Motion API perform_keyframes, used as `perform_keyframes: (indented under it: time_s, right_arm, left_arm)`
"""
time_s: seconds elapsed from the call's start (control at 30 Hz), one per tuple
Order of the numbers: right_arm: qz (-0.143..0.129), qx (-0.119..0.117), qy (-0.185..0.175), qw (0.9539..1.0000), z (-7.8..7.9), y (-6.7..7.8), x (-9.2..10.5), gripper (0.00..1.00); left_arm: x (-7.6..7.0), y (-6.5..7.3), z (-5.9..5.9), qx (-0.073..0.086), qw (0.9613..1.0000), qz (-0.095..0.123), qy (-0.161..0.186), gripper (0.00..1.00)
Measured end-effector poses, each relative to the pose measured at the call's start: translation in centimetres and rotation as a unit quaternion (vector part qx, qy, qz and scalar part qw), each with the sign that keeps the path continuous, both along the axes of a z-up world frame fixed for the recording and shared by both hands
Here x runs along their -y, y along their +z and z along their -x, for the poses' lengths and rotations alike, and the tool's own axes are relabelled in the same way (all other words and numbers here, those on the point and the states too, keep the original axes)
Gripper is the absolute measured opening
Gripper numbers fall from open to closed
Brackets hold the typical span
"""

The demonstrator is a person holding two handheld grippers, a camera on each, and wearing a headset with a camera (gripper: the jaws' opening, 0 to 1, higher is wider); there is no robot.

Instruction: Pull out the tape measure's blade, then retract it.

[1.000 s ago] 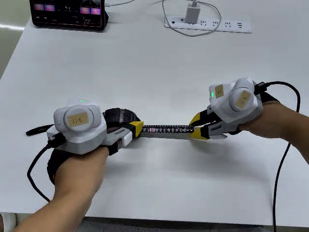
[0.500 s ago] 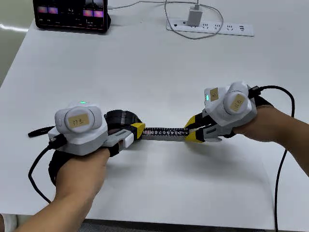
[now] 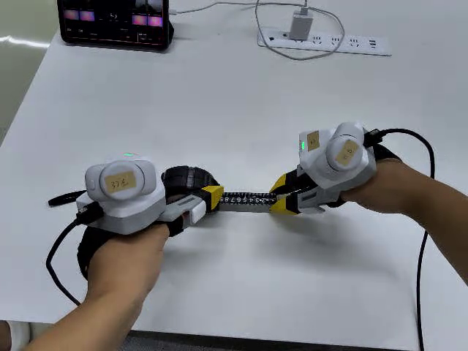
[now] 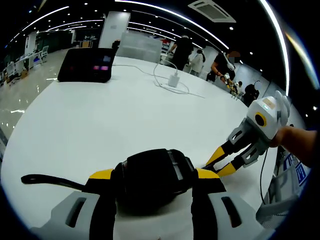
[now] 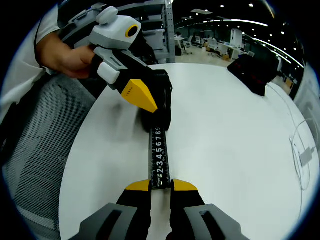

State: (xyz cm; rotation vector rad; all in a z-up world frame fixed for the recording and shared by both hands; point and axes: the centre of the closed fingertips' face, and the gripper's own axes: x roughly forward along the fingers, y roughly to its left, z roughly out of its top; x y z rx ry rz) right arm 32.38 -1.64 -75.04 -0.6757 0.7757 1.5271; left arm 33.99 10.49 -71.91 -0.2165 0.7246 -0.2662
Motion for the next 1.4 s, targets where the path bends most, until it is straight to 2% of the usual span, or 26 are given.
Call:
perform_keyframes:
  time_s: [0.9, 1.4]
  right_arm:
    - [-0.023, -0.005, 0.012, 0.9996, 0.4, -0.3, -4.5, 0.1]
    - [-0.026, 0.001, 0.011, 0.9996, 0.4, -0.3, -5.7, 0.1]
  left_arm:
    - [0.0, 0.0, 0.0, 0.0, 1.0, 0.005, 0.0, 0.56]
    - [-0.1, -0.1, 0.0, 0.0, 1.0, 0.008, 0.001, 0.57]
